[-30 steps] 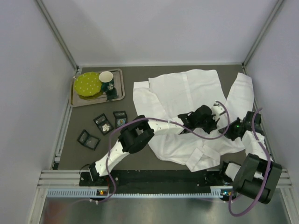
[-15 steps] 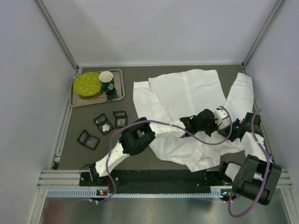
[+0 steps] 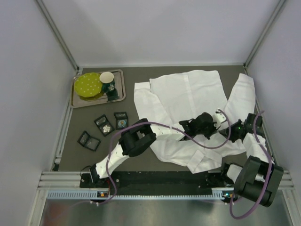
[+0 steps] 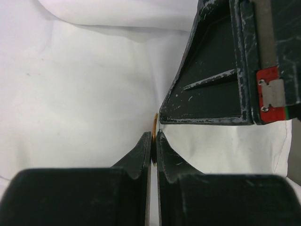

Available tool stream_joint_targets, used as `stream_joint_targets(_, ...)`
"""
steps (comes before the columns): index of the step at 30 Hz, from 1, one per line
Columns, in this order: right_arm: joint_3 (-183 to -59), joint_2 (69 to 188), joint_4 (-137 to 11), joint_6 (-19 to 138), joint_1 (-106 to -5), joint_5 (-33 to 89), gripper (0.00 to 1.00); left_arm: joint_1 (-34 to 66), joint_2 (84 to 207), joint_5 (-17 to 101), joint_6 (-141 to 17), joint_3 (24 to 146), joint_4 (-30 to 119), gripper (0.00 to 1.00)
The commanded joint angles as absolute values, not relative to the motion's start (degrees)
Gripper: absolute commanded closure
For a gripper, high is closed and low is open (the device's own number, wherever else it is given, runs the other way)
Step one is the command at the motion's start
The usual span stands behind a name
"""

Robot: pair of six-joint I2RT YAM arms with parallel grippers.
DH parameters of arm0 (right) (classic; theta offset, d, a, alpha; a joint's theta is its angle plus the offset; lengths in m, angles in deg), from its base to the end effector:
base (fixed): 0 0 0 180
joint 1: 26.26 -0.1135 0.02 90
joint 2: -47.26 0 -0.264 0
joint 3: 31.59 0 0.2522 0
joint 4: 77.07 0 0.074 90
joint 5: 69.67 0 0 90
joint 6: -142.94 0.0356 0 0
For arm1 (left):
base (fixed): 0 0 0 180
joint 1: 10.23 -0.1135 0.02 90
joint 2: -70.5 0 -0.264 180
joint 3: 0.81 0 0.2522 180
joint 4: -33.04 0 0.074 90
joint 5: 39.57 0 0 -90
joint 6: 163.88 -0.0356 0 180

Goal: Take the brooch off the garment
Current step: Remove the brooch from the clothes.

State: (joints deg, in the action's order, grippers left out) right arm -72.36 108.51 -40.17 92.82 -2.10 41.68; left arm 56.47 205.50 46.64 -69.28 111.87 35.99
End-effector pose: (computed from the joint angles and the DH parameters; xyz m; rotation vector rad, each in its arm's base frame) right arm 0.1760 -0.0647 0.1665 1.2420 2.2534 0.5825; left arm 0.2110 -0.4960 0.1576 1.1302 1.7912 -0.8391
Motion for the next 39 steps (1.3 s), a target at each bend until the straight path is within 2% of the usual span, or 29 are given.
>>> stream_joint_targets(1, -73.13, 108.7, -41.77, 93.63, -1.92, 42.74, 0.9, 56.84, 200.32, 47.0, -69.4, 111.74, 30.72, 1.0)
stream_joint_targets(7, -72.16, 106.5, -41.42, 93.55, -1.92, 42.3, 0.87, 56.84, 200.84, 49.11, -69.4, 112.18, 30.1, 1.0)
stream_joint_targets(23, -71.46, 106.85, -41.07, 94.07, -1.92, 41.6, 0.89, 56.84, 200.32, 52.89, -69.31, 111.39, 27.2, 1.0)
stream_joint_targets(39, -71.81, 106.32, -41.16, 94.34, -1.92, 41.69, 0.87, 56.84, 199.88, 51.4, -69.22, 109.73, 26.32, 1.0)
